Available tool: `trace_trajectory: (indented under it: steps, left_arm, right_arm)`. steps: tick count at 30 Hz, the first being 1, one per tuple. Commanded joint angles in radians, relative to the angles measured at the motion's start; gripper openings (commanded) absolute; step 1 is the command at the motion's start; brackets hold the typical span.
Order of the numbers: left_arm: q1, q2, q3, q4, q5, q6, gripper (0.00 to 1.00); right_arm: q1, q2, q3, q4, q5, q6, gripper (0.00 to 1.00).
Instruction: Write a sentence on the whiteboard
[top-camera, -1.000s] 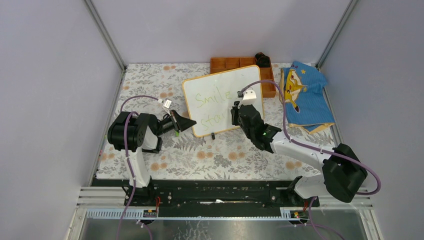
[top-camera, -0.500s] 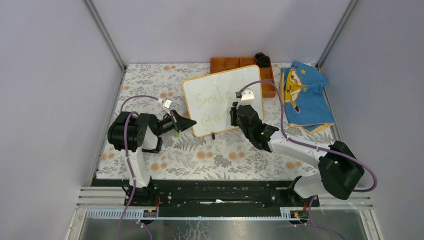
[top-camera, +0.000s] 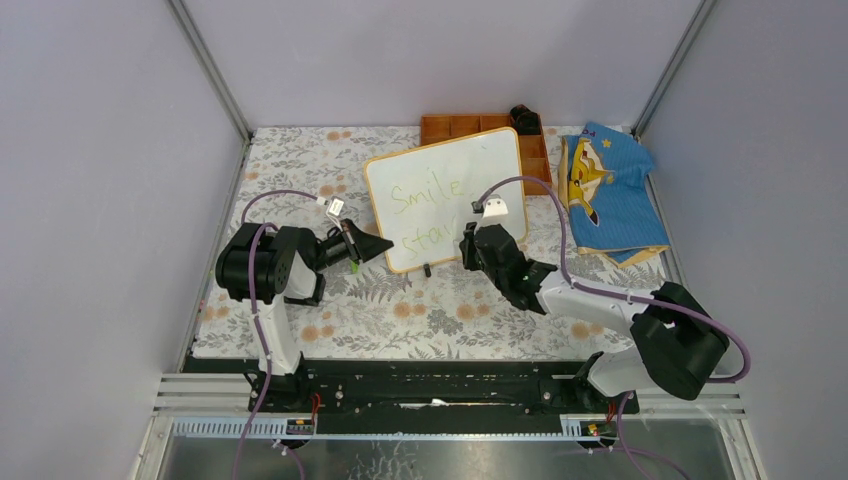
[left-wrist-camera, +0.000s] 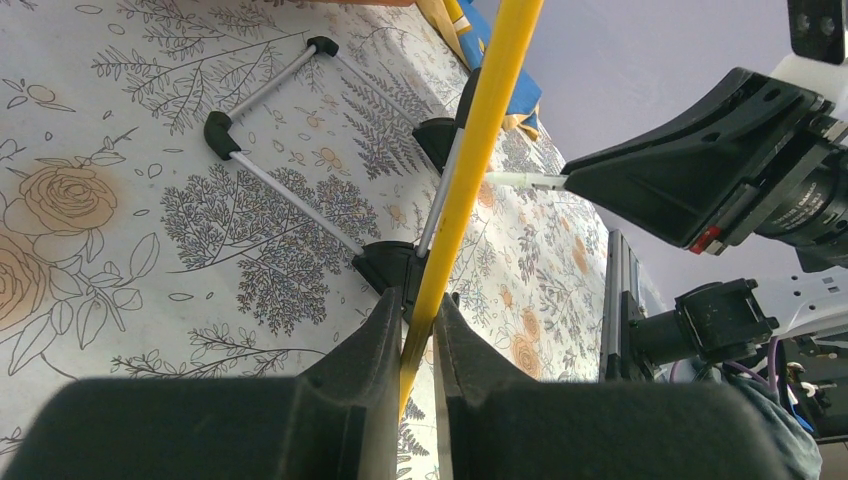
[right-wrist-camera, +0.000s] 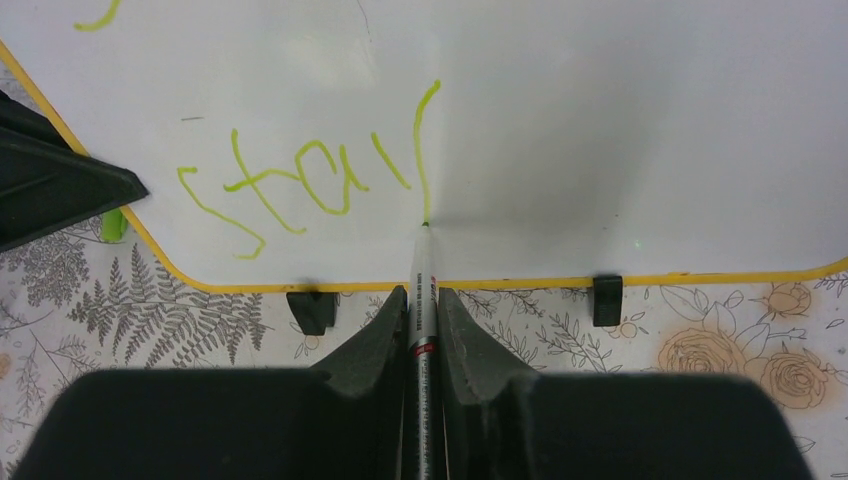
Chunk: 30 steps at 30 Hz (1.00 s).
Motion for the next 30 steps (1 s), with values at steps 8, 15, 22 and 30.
trace_trajectory:
  steps: [8, 15, 22, 30]
  left_arm:
    - [-0.002, 0.01, 0.002, -0.091, -0.031, 0.024, 0.0]
    - [-0.002, 0.012, 0.002, -0.091, -0.031, 0.024, 0.0]
    - [-0.004, 0.008, 0.002, -0.094, -0.033, 0.025, 0.0]
    - [-0.005, 0.006, 0.002, -0.1, -0.034, 0.03, 0.0]
  right_arm:
    - [0.066, 0.036, 0.01, 0.045, -0.03, 0.041, 0.0]
    - [0.077, -0.032, 0.008, 0.031, -0.004, 0.041, 0.0]
    - [0.046, -0.272, -0.035, -0.038, 0.122, -0.013, 0.0]
    - [-0.029, -0.469, -0.13, -0.001, 0.232, -0.015, 0.0]
